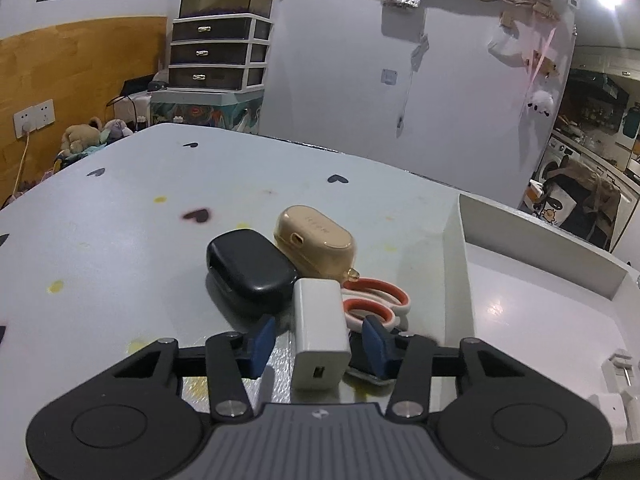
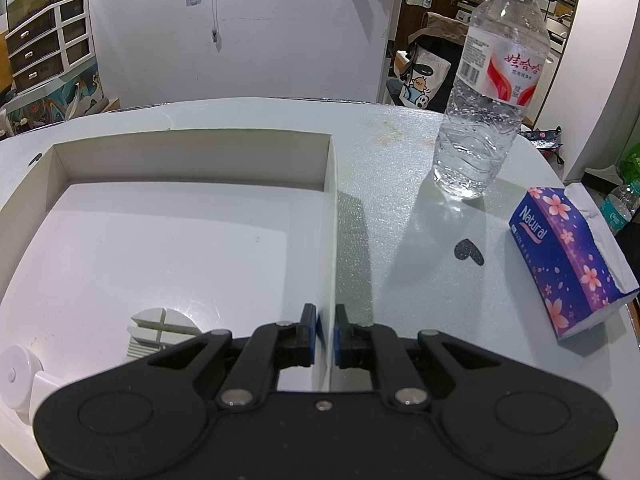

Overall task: Organize rigid objects
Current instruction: 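Move the left tool back and grasp the small white cube charger, then carry the white cube charger toward the white box with the left tool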

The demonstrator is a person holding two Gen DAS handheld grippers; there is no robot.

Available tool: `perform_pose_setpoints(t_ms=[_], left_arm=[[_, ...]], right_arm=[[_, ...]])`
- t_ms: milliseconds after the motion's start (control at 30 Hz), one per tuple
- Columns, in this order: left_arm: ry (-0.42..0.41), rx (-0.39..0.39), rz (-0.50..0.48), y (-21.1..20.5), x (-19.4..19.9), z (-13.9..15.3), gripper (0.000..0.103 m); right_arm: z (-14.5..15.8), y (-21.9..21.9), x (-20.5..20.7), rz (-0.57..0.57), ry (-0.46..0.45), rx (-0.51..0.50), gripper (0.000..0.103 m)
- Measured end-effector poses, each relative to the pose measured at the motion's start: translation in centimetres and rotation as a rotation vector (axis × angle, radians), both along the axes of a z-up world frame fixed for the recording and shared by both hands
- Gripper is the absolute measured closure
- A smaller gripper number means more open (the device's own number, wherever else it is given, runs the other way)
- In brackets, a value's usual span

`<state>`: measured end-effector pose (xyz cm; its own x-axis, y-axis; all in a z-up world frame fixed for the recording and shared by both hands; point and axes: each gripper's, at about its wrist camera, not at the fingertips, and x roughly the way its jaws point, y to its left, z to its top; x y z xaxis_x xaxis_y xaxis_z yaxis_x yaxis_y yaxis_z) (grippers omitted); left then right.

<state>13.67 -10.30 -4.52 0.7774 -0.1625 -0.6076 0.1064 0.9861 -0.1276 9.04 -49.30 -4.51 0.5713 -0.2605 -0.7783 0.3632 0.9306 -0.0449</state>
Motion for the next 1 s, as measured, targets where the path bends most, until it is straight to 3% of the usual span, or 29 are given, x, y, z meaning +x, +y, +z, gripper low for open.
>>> perform_pose_setpoints(t_ms=[133, 200, 467, 633, 800, 1000], left_arm=[[0.012, 0.010, -0.002, -0.5, 0.7, -0.4, 0.060], [0.015, 0.014, 0.013, -0.5, 1.0, -0.6, 0.071], [0.012, -0.052, 0.031, 0.8, 0.6, -0.6, 0.072], [-0.043, -0.116, 0.014, 1.1, -0.9, 1.2, 0.072], [-0.096, -0.191, -0.060, -0.4, -2.1, 3.8, 0.072], [-0.060, -0.239, -0.216, -6.0, -1.8, 4.9, 0.072]], right_arm=[[0.0, 0.0, 0.0, 0.000, 0.000, 0.000, 0.094], [0.0, 0.0, 0.0, 0.000, 0.000, 0.000, 0.094], [0.0, 0.1, 0.0, 0.001, 0.003, -0.002, 0.094], [0.0, 0.1, 0.0, 0.002, 0.003, -0.003, 0.094], [0.0, 0.1, 0.0, 0.002, 0.003, -0.003, 0.094], [0.0, 0.1, 0.0, 0.002, 0.003, -0.003, 0.094]])
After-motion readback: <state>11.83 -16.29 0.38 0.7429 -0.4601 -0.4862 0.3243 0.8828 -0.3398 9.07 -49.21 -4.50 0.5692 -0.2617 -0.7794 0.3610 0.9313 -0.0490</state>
